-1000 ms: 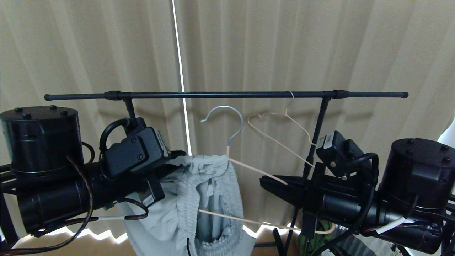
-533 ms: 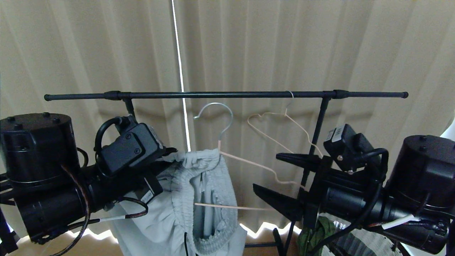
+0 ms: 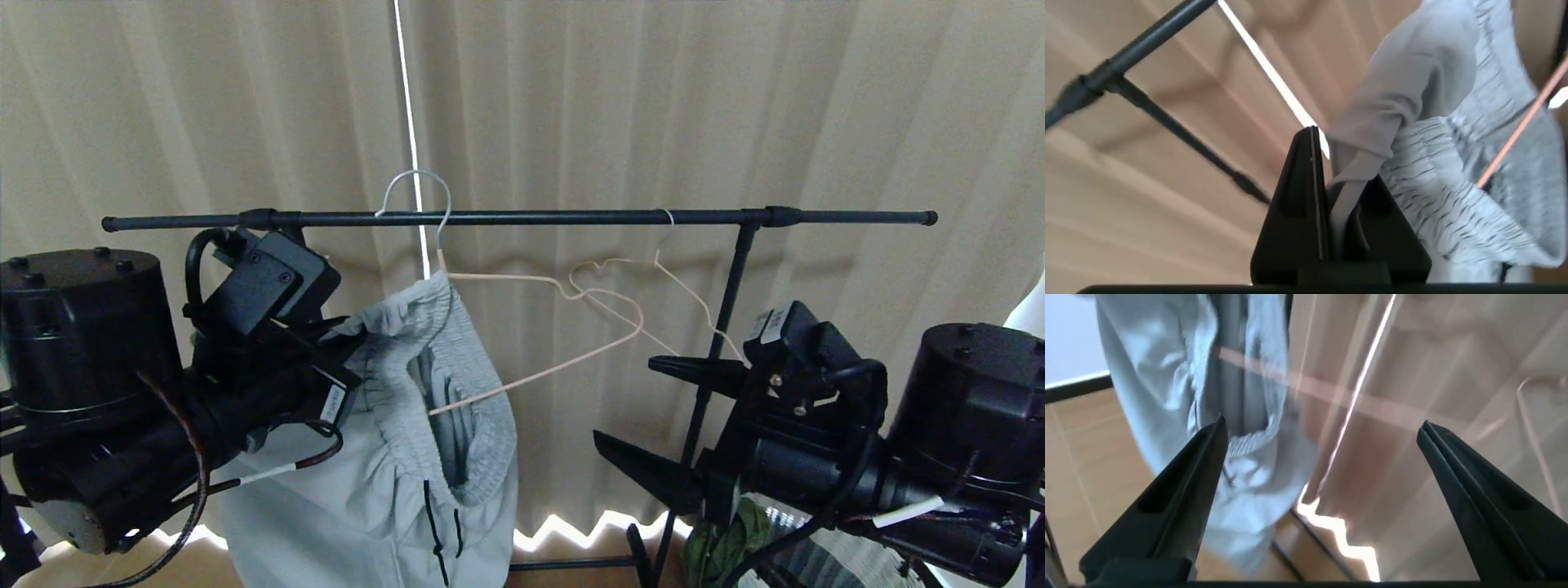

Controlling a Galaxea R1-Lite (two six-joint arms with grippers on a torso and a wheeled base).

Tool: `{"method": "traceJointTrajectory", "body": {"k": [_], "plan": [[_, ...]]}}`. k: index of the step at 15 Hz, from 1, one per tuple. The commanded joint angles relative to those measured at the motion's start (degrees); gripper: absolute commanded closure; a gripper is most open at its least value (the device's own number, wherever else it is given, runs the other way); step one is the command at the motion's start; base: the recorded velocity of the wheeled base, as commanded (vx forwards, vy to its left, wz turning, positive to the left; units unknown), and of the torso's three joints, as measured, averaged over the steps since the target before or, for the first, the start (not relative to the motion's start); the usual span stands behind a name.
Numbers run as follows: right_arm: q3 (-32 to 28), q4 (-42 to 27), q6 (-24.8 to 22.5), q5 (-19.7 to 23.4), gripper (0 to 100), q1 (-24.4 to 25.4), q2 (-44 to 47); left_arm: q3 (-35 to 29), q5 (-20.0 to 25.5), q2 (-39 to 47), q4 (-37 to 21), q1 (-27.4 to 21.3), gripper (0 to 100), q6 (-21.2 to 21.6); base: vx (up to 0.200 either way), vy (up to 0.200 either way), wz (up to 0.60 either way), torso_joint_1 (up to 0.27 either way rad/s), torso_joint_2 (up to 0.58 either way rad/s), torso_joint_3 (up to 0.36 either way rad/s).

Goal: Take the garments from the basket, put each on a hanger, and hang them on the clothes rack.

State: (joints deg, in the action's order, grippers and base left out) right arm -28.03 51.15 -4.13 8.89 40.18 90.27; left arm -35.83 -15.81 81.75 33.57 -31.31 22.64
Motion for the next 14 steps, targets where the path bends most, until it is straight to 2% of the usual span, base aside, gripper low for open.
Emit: {"method": "traceJointTrajectory", "body": {"k": [1,2,4,7,11,14], "plan": [[-0.10,0.09,0.00,0.08,0,1.04,2.80,-1.79,0.25,0.08,0.09,-2.27,100,-3.30,0.000,0.000,0.00,0.000,0.00,0.000],[-0.54,0.18,0.18,0.08,0,2.10,4.39,-3.99,0.25,-0.01,0.00,-4.55,100,-7.43,0.000,0.000,0.00,0.000,0.00,0.000],[-1.07,0.70,0.18,0.08,0,2.45,5.62,-5.13,0.34,-0.01,0.00,-5.08,100,-7.96,0.000,0.000,0.00,0.000,0.00,0.000],[-2.56,5.89,0.09,-0.27,0,2.45,11.24,-6.10,0.61,-0.28,0.09,-5.78,100,-8.14,0.000,0.000,0.00,0.000,0.00,0.000],[-4.05,6.33,0.18,-0.80,0,2.10,13.53,-6.10,0.61,-1.86,0.09,-9.39,100,-8.22,0.000,0.000,0.00,0.000,0.00,0.000],[-3.70,6.33,0.27,-0.89,0,1.13,13.70,-6.10,0.61,-2.30,0.09,-9.92,100,-8.14,0.000,0.000,0.00,0.000,0.00,0.000]]}}
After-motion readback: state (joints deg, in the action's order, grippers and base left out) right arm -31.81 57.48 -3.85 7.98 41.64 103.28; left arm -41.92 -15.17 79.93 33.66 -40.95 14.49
